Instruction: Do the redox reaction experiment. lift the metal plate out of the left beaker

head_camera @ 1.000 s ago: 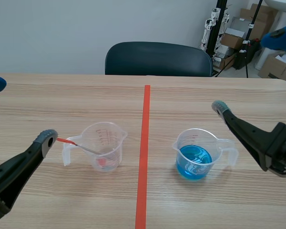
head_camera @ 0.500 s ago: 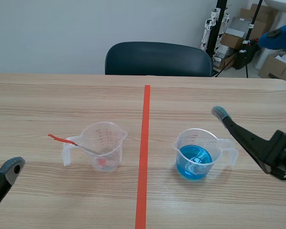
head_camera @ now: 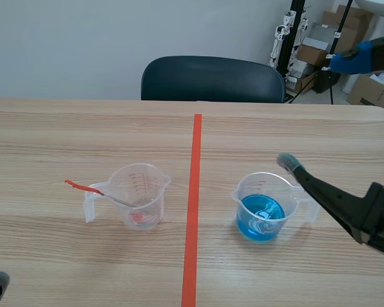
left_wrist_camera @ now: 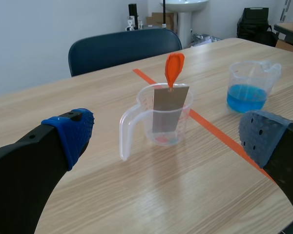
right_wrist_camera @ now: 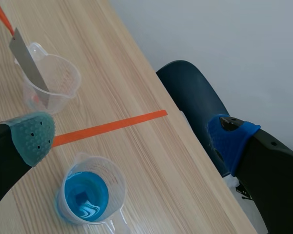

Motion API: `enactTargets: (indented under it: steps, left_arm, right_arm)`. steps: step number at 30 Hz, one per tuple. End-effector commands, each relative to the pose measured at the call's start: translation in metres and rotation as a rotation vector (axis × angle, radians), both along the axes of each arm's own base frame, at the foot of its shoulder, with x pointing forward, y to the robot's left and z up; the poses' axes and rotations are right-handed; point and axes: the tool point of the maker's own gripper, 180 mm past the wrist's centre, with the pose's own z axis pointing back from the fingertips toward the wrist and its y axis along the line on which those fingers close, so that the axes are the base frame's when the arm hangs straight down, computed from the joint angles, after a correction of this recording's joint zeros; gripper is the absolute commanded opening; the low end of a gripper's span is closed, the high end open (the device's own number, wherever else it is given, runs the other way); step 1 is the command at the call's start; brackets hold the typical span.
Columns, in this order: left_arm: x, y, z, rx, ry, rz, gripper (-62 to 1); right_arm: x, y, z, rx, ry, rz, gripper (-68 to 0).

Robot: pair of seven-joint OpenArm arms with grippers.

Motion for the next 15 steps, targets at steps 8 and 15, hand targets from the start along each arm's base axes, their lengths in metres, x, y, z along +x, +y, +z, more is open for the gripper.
enactTargets:
  steps: [8,15]
  left_arm:
    - [-0.028,-0.021,-0.03,-0.041,0.035,0.018,1.4]
    - [-0.039,-0.018,-0.037,-0.074,0.008,0.125,1.4]
  right_arm:
    - [0.019,0.0,-0.008,0.07,-0.024,0.036,0.4]
    - [0.022,0.009,-0.031,0.049,-0.018,0.11,0.4]
